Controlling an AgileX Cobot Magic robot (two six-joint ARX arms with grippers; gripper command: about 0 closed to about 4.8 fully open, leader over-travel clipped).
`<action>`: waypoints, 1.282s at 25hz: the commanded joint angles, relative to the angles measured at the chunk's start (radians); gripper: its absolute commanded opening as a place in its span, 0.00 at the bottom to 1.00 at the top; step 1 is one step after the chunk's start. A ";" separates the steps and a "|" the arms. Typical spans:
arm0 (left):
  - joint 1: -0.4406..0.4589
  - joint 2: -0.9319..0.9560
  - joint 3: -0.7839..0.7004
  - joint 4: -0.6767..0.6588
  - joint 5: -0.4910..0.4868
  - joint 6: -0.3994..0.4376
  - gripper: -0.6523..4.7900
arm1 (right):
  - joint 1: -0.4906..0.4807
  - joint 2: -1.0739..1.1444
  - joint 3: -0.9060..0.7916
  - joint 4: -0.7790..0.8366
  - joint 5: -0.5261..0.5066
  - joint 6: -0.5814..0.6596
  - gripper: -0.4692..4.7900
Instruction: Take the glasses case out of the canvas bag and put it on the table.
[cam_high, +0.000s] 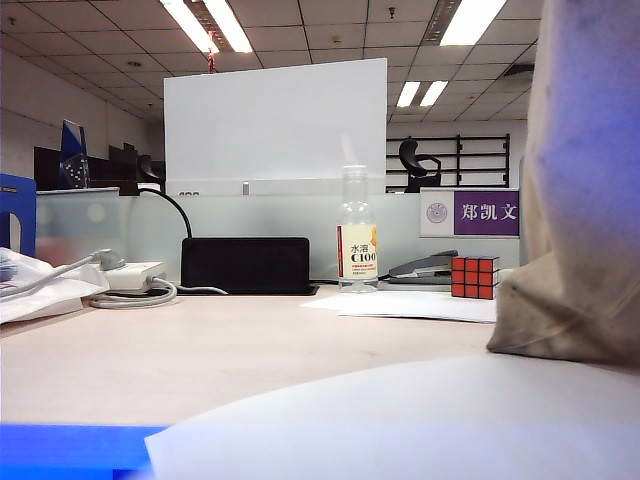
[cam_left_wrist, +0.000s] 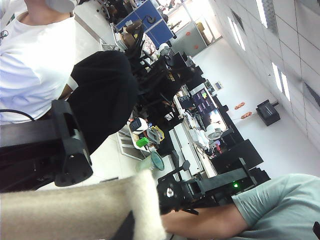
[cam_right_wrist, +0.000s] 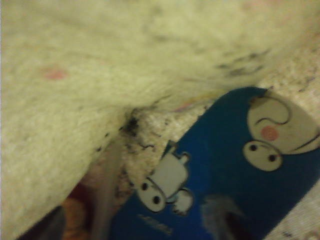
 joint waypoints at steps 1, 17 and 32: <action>-0.009 -0.020 0.011 -0.004 0.042 0.074 0.11 | -0.073 -0.003 0.003 -0.045 0.047 0.004 0.94; 0.084 -0.020 0.011 -0.315 -0.390 0.325 0.11 | 0.038 0.133 0.136 -0.177 -0.031 0.048 1.00; 0.123 -0.068 0.011 -0.345 -0.298 0.435 0.11 | 0.001 0.293 0.139 -0.231 0.022 0.084 1.00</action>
